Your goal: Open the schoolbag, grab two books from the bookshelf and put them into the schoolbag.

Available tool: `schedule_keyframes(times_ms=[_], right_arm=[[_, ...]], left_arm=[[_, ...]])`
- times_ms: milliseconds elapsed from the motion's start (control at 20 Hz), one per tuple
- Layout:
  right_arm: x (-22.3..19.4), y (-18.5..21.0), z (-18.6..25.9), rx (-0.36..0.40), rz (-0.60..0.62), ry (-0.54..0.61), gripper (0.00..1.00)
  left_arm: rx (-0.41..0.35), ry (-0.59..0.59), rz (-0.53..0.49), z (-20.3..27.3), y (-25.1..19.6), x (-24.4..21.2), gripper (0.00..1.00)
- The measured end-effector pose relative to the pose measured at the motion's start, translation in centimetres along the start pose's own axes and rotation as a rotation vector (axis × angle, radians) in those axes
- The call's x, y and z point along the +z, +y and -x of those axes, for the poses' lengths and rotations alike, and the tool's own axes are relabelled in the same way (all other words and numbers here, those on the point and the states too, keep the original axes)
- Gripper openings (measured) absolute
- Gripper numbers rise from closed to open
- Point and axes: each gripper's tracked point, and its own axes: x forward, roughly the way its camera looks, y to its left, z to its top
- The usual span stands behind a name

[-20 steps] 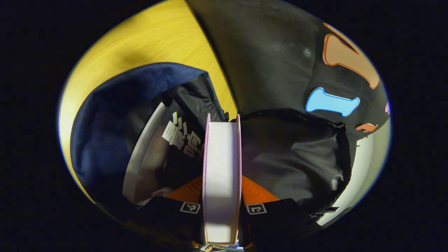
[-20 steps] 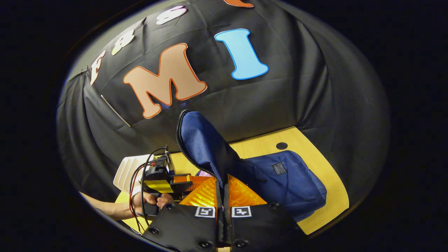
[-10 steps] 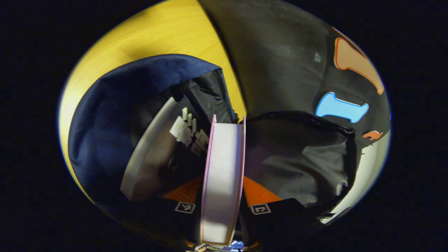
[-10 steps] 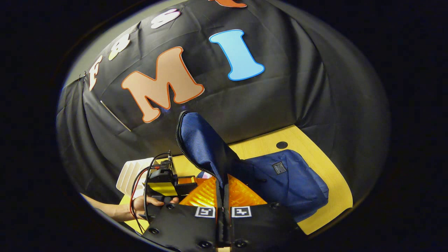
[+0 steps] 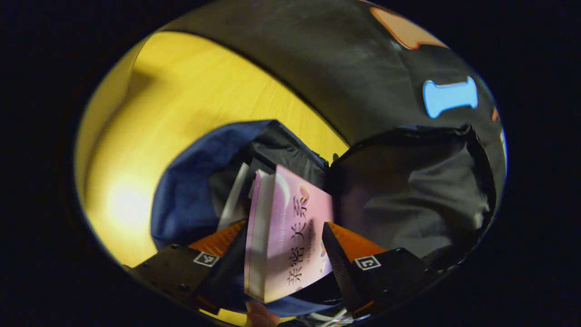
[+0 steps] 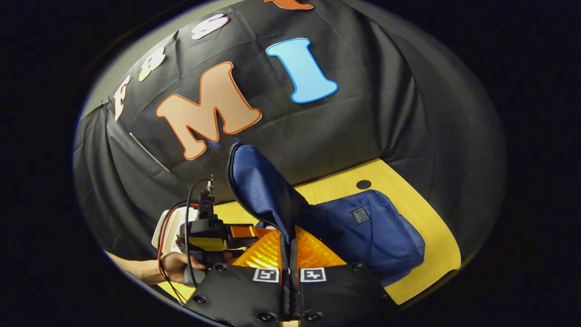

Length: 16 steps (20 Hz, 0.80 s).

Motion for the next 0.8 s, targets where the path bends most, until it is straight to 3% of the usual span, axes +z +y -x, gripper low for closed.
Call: schedule_keyframes(times_ms=[50,250,550,800], right_arm=[[-0.1,0.0,0.0,-0.001,0.003,0.0,0.03],[-0.6,0.5,0.0,0.005,0.01,0.003,0.04],[-1.7,1.1,-0.2,0.004,0.013,0.007,0.04],[-3.1,2.4,-0.1,-0.021,0.088,0.009,0.05]], left_arm=[[0.035,-0.01,-0.051,0.8,0.8,0.5,0.95],[0.118,-0.097,-0.2,5.3,3.1,3.2,0.96],[0.213,-0.383,-0.464,17.1,2.9,8.5,0.95],[0.308,-0.665,-0.673,27.7,1.5,11.6,0.95]])
